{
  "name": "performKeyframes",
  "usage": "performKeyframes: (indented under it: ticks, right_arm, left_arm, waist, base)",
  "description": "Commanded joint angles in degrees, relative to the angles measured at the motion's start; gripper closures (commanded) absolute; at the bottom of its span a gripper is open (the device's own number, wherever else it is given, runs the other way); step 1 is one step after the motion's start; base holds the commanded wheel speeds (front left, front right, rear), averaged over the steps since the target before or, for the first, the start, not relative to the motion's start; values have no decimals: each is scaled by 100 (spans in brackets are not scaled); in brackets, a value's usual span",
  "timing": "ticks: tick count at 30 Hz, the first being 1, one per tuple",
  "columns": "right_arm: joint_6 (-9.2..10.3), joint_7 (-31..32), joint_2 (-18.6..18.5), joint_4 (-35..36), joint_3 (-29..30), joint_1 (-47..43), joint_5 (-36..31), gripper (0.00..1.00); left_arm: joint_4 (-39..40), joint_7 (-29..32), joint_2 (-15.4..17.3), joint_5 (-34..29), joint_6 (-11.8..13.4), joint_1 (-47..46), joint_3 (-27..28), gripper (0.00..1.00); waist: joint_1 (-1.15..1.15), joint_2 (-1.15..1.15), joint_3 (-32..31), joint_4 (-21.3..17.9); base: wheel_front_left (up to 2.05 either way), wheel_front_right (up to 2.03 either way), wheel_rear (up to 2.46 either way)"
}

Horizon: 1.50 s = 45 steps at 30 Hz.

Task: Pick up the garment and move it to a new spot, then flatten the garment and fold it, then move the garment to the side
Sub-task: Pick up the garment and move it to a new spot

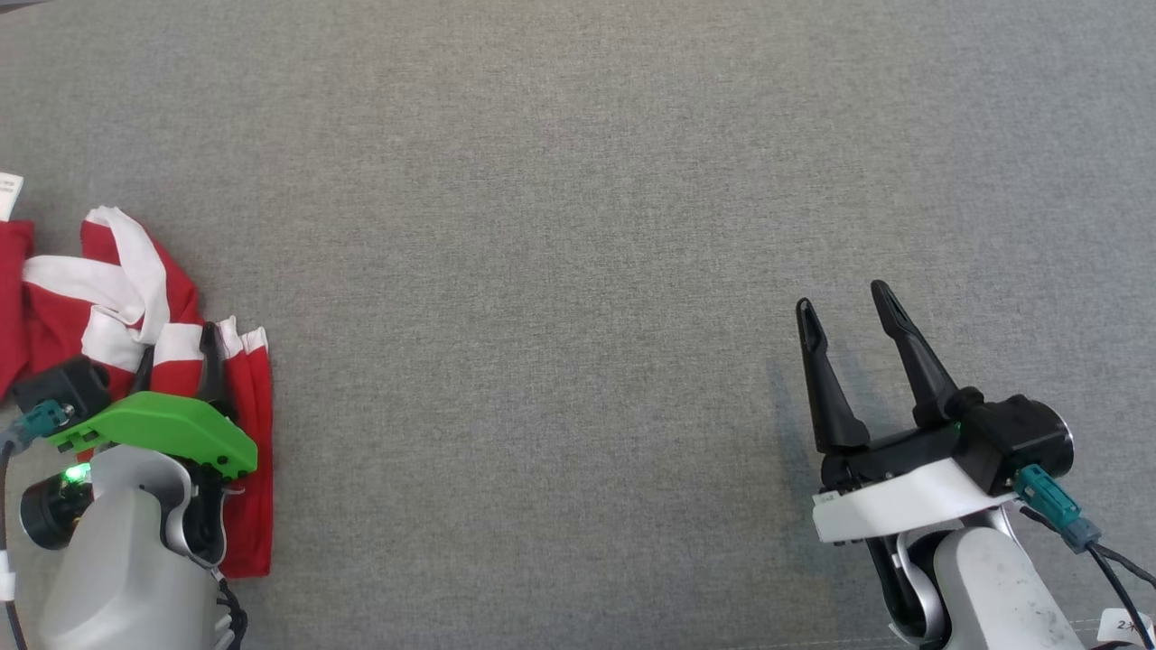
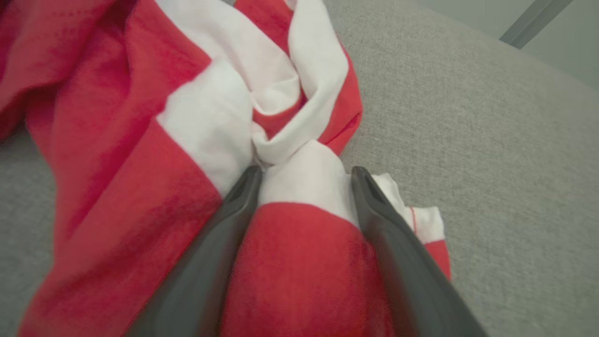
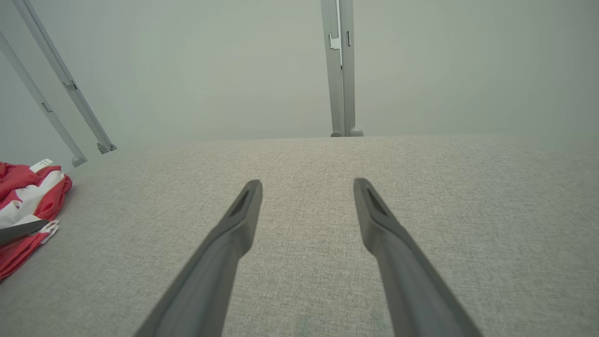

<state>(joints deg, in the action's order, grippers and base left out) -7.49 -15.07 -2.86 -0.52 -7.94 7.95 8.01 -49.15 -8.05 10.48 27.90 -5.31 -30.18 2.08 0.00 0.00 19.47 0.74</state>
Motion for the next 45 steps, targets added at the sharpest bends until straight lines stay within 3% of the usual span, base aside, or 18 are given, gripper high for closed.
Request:
performKeyframes:
  ticks: [1,5,6,7,12,19,25,31,39,45]
  right_arm:
    - [0,-17,-9,-9,2,59,81,0]
    - [0,-17,-8,-28,-15,86,144,0]
    - [0,-18,-7,-29,-14,90,156,0]
    - [0,-17,-7,-31,-12,81,163,0]
    - [0,-17,-7,-72,-27,-38,207,0]
    - [0,-17,-7,-127,-56,-241,291,0]
    - [0,-17,-7,-142,-88,-346,288,0]
    - [0,-17,-6,-121,-143,-386,261,0]
    - [0,-17,-6,6,-157,-320,317,0]
    - [0,-17,-2,139,-151,-137,409,0]
  left_arm:
    - [-299,339,-36,82,115,131,23,0]
    - [-483,493,15,59,347,170,32,0]
    - [-502,513,19,50,349,187,17,63]
    - [-498,488,33,24,326,212,-13,100]
    - [-195,117,59,-103,133,263,-182,100]
    - [888,-478,-4,24,-150,314,-368,100]
    - [1649,-428,-233,97,-186,295,-670,100]
    - [2154,-217,-490,-33,-216,88,-1318,100]
    - [1807,-237,-679,-190,-223,-337,-2266,100]
    - [987,-357,-707,224,-221,-641,-2829,100]
  waist:
    - [0,0,58,-97]
    - [0,0,13,-165]
    - [0,0,-9,-176]
    - [0,0,-37,-183]
    - [0,0,-251,-197]
    - [0,0,-683,-227]
    - [0,0,-939,-344]
    - [0,0,-1049,-728]
    - [0,0,-838,-1490]
    - [0,0,-471,-1974]
  base:
    - [0,0,0]
    - [0,0,0]
    - [0,0,0]
    - [0,0,0]
    - [0,0,0]
    - [0,0,0]
    - [0,0,0]
    - [0,0,0]
    - [0,0,0]
    - [0,0,0]
